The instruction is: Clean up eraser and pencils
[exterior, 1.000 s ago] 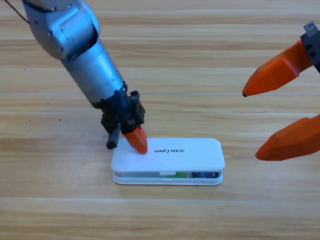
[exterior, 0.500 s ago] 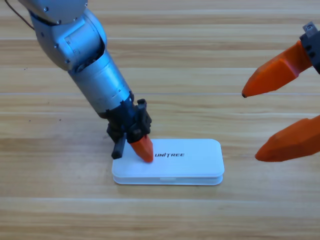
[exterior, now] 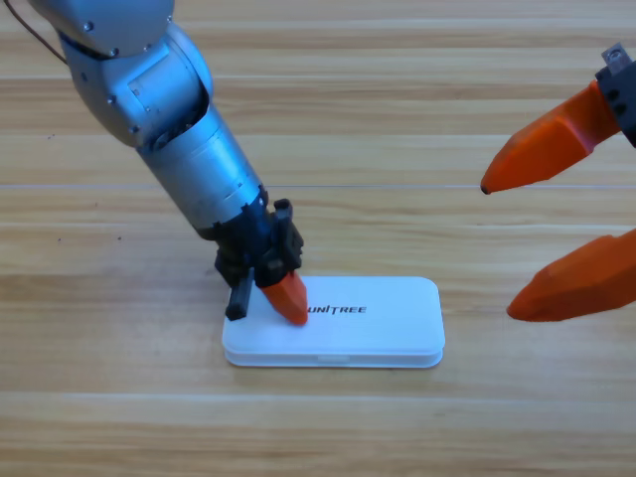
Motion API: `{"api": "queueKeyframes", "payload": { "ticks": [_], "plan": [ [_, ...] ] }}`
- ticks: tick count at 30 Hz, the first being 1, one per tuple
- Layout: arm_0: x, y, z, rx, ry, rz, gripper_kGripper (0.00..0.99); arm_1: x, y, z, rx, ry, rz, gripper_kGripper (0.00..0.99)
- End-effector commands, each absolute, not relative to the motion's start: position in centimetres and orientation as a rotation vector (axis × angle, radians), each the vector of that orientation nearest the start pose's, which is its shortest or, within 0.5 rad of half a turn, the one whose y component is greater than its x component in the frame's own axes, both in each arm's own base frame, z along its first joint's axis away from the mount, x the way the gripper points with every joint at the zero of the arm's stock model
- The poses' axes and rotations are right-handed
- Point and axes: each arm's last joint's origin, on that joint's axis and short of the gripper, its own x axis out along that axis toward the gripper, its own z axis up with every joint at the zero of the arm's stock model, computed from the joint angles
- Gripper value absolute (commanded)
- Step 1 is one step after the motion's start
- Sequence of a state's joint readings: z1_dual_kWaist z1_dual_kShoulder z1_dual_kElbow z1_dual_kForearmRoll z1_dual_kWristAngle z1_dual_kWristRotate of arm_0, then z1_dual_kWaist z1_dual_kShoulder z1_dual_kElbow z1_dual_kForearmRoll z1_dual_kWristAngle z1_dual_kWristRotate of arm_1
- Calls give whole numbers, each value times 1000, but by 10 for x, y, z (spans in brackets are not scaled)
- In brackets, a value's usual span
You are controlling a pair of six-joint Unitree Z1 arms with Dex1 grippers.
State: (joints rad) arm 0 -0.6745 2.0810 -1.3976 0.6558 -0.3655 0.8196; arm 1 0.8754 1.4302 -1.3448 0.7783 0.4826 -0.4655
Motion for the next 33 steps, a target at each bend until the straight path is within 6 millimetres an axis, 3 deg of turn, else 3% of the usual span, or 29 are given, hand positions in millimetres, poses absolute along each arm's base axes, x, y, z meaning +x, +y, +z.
{"api": "queueKeyframes", "payload": {
  "ticks": [1,2,5,11,15,23,33],
  "plan": [
    [276,-258,235,833,978,-1396,787,144,220,382,-549,677,1506,904],
    [273,-254,247,829,975,-1372,896,144,221,382,-549,679,1506,904],
    [263,-237,289,799,945,-1315,969,144,221,382,-549,679,1506,904],
    [235,-208,367,726,869,-1256,990,144,221,381,-549,681,1506,904],
    [213,-194,408,657,794,-1252,990,145,221,382,-549,679,1506,904],
    [167,-202,433,626,683,-1414,990,145,222,381,-549,681,1506,904],
    [129,-219,440,670,616,-1540,990,145,221,381,-549,682,1504,904]
  ]
}}
